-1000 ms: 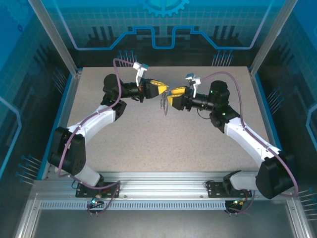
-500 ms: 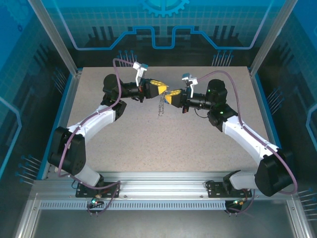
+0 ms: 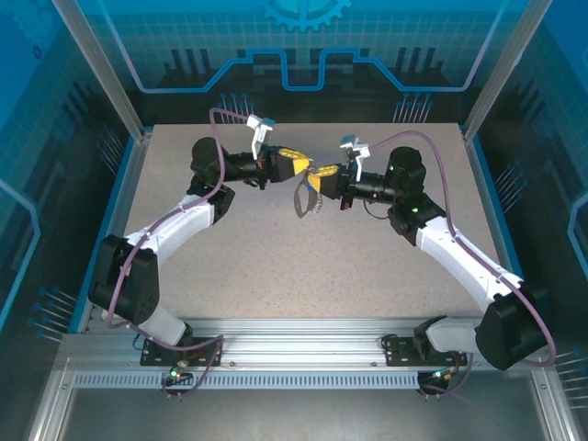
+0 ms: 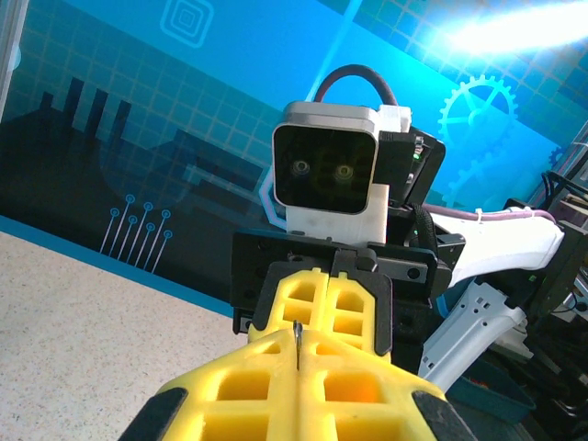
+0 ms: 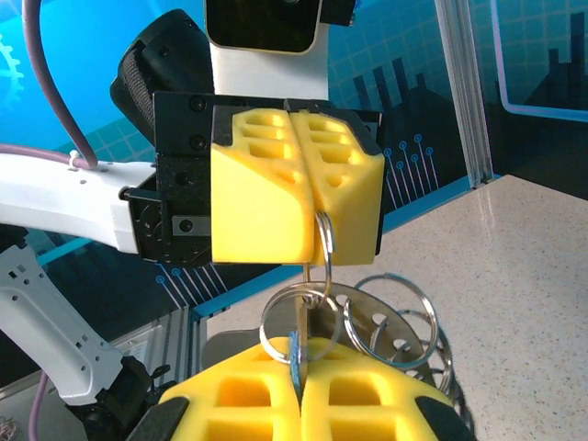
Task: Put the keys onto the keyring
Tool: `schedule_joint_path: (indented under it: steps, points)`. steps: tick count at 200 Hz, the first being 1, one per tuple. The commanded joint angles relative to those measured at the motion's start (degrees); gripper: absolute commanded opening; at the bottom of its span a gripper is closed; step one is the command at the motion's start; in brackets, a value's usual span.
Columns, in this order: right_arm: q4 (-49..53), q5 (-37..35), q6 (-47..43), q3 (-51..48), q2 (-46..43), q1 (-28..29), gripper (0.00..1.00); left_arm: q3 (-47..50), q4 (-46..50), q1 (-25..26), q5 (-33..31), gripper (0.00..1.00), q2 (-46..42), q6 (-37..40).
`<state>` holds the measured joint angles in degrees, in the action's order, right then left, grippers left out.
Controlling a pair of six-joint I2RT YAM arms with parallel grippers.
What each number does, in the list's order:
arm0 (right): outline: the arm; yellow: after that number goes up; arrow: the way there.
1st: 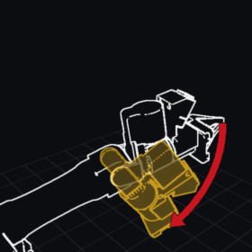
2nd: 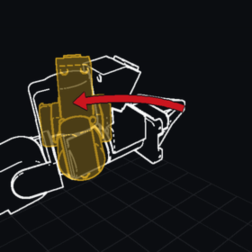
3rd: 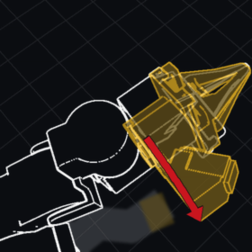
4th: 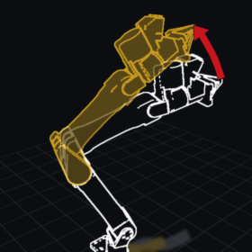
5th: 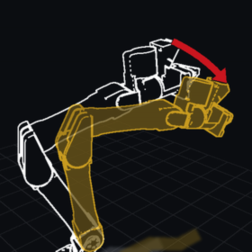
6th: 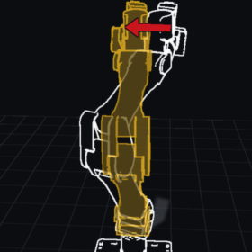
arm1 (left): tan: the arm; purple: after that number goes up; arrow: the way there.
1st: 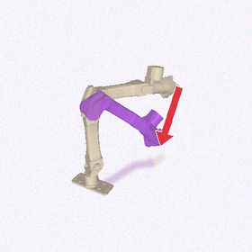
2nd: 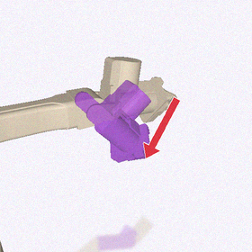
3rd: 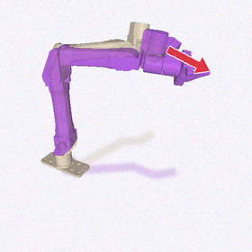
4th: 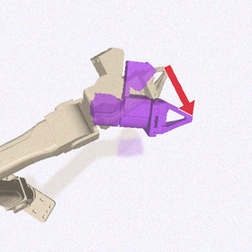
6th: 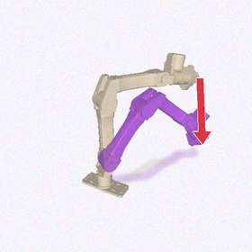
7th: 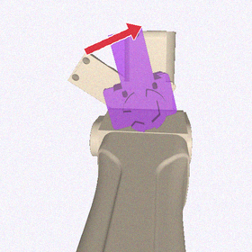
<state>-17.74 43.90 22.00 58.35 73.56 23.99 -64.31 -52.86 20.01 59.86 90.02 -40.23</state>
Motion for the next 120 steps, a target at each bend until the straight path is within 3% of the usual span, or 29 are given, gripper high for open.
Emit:
schedule_joint_path:
  steps: [1, 52, 120]
  points:
    - [-0.01, -0.53, -0.67, 2.74, -0.67, -0.26, 0.0, -0.64, -2.48, 0.29, 0.7, 0.0, -1.08, -0.01]
    - [1.24, 0.22, -1.27, 4.16, 1.14, 0.88, 0.0, -0.71, -2.45, 0.36, 0.46, 0.0, -1.07, 0.06]
    - [0.55, -0.72, -0.21, -0.93, -0.17, 1.05, 0.0, -0.55, -2.36, 0.39, -0.11, 0.0, -1.42, 0.33]
